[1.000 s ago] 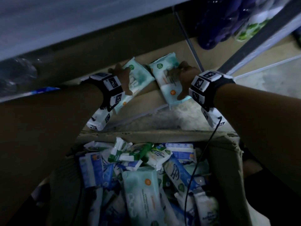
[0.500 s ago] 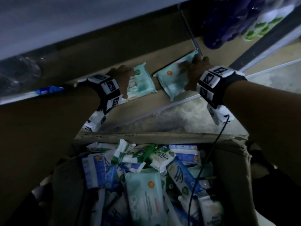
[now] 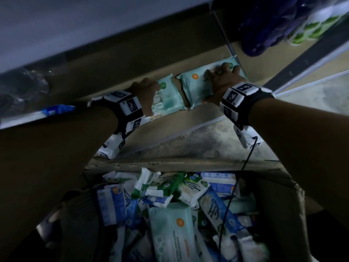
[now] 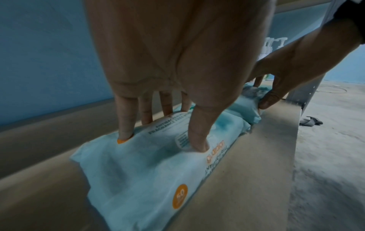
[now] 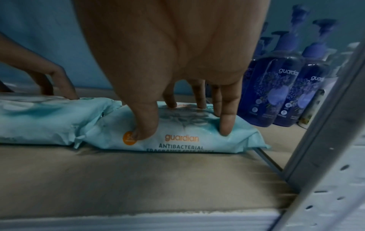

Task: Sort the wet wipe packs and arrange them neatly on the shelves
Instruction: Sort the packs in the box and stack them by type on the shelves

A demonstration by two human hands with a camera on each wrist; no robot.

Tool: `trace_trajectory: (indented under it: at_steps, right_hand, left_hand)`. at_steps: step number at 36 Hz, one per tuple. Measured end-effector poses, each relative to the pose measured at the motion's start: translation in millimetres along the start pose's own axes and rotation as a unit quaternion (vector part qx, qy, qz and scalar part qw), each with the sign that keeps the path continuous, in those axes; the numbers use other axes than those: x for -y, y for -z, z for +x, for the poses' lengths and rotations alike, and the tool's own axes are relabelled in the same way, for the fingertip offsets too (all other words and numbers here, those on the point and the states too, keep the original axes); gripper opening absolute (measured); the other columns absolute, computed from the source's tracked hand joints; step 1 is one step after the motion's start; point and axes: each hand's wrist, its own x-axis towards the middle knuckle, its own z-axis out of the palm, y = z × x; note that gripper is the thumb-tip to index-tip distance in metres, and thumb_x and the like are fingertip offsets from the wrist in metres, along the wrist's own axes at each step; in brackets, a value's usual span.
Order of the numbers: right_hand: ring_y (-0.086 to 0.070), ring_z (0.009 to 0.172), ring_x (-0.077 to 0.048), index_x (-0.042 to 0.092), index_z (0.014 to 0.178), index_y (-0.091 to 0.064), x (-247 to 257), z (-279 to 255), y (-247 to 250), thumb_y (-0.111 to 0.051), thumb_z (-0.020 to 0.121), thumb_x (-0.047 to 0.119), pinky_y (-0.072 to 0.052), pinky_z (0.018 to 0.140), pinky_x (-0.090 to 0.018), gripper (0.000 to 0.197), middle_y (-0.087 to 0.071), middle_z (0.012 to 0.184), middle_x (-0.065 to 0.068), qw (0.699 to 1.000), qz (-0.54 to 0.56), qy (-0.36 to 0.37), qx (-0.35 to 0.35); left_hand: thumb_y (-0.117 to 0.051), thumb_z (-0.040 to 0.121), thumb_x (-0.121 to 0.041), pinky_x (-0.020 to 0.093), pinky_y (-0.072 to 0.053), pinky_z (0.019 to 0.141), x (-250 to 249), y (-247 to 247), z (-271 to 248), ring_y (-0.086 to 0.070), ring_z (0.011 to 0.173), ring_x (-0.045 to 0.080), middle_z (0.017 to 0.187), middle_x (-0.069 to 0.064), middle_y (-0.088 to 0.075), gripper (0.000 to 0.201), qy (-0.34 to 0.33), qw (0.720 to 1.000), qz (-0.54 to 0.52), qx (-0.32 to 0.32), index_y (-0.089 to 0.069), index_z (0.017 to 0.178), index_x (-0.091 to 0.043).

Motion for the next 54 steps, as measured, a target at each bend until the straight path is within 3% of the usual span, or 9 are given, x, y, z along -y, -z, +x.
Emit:
trace_trajectory:
  at_steps: [9,19,26,30,35,38,45,51,54]
  right_hand:
    - [-0.023,0.135,-0.042,0.035,0.149,-0.026,-3.8,-14.2,0.9,-0.069,0.086,0.047,-0.043,0.101,-0.053,0.078,-0.020,0.153,-0.010,1.000,0.000,0.023,0.004]
    - [-0.023,0.134,-0.043,0.035,0.152,-0.022,-3.8,-11.2,3.7,-0.069,0.085,0.052,-0.043,0.102,-0.055,0.084,-0.021,0.152,-0.011,0.999,-0.004,0.042,0.003]
    - [-0.031,0.130,-0.046,0.034,0.154,-0.024,-7.5,-12.6,10.9,-0.058,0.095,0.036,-0.038,0.107,-0.051,0.068,-0.021,0.156,-0.015,0.997,0.007,0.079,0.004]
    - [-0.035,0.130,-0.044,0.032,0.153,-0.027,-8.3,-22.6,15.3,-0.059,0.094,0.031,-0.039,0.108,-0.051,0.067,-0.028,0.154,-0.012,0.996,0.031,0.085,-0.002]
    - [-0.049,0.125,-0.040,0.020,0.145,-0.042,-7.6,-30.9,14.6,-0.056,0.091,0.023,-0.045,0.103,-0.048,0.056,-0.047,0.140,-0.016,0.996,0.016,0.091,-0.001]
    - [-0.042,0.131,-0.043,0.021,0.153,-0.028,-9.1,-33.3,11.2,-0.053,0.095,0.024,-0.041,0.107,-0.051,0.063,-0.037,0.148,-0.020,0.996,-0.010,0.093,0.009]
    - [-0.004,0.150,-0.037,0.012,0.157,-0.001,-6.9,-24.6,-0.4,-0.039,0.104,0.034,-0.007,0.121,-0.053,0.069,-0.004,0.162,-0.023,0.986,-0.114,0.121,0.033]
    - [-0.011,0.148,-0.040,0.008,0.156,-0.007,4.0,-17.5,0.3,-0.038,0.104,0.037,-0.011,0.119,-0.053,0.066,-0.012,0.159,-0.026,0.989,-0.101,0.100,0.034]
    - [-0.025,0.143,-0.039,0.008,0.149,-0.033,0.2,-14.1,1.5,-0.050,0.100,0.029,-0.018,0.117,-0.051,0.056,-0.029,0.155,-0.022,0.992,-0.081,0.096,0.009]
  left_hand:
    - [-0.080,0.079,-0.021,0.042,-0.037,0.100,-6.3,2.0,-6.5,-0.036,0.132,0.037,0.153,0.007,-0.028,0.084,-0.018,1.000,0.003,0.000,-0.033,0.149,-0.020]
    - [-0.080,0.079,-0.019,0.039,-0.037,0.099,-12.0,-0.8,-5.8,-0.035,0.131,0.034,0.151,0.005,-0.028,0.084,-0.012,1.000,-0.005,-0.009,-0.032,0.148,-0.021]
    - [-0.072,0.086,-0.028,0.041,-0.035,0.105,-11.9,0.1,-9.2,-0.032,0.136,0.033,0.154,0.003,-0.026,0.076,0.000,0.999,-0.040,-0.012,-0.030,0.149,-0.024]
    - [-0.064,0.094,-0.028,0.036,-0.030,0.112,-21.8,12.0,-14.2,-0.030,0.142,0.029,0.159,0.008,-0.023,0.065,0.007,0.999,-0.039,0.000,-0.034,0.151,-0.018]
    - [-0.050,0.100,-0.021,0.030,-0.036,0.106,-32.5,28.1,-19.9,-0.039,0.137,0.028,0.155,0.007,-0.036,0.050,0.007,0.999,0.022,0.044,-0.041,0.148,-0.016]
    - [-0.048,0.101,-0.024,0.022,-0.027,0.105,-34.1,24.5,-22.8,-0.029,0.144,0.024,0.160,0.007,-0.025,0.057,0.010,0.996,0.033,0.085,-0.027,0.154,-0.017]
    - [-0.055,0.096,-0.023,0.021,-0.036,0.095,-32.5,24.3,-23.3,-0.033,0.142,0.023,0.162,0.000,-0.020,0.067,0.051,0.988,0.001,0.144,-0.024,0.155,-0.031]
    - [-0.052,0.097,-0.022,0.019,-0.033,0.084,-35.1,19.3,-18.4,-0.033,0.141,0.024,0.162,0.007,-0.018,0.071,0.064,0.984,0.000,0.165,-0.014,0.157,-0.017]
    - [-0.051,0.099,-0.025,0.023,-0.035,0.093,-38.7,22.1,-18.5,-0.031,0.142,0.024,0.163,0.008,-0.016,0.070,0.063,0.984,-0.008,0.165,-0.012,0.157,-0.015]
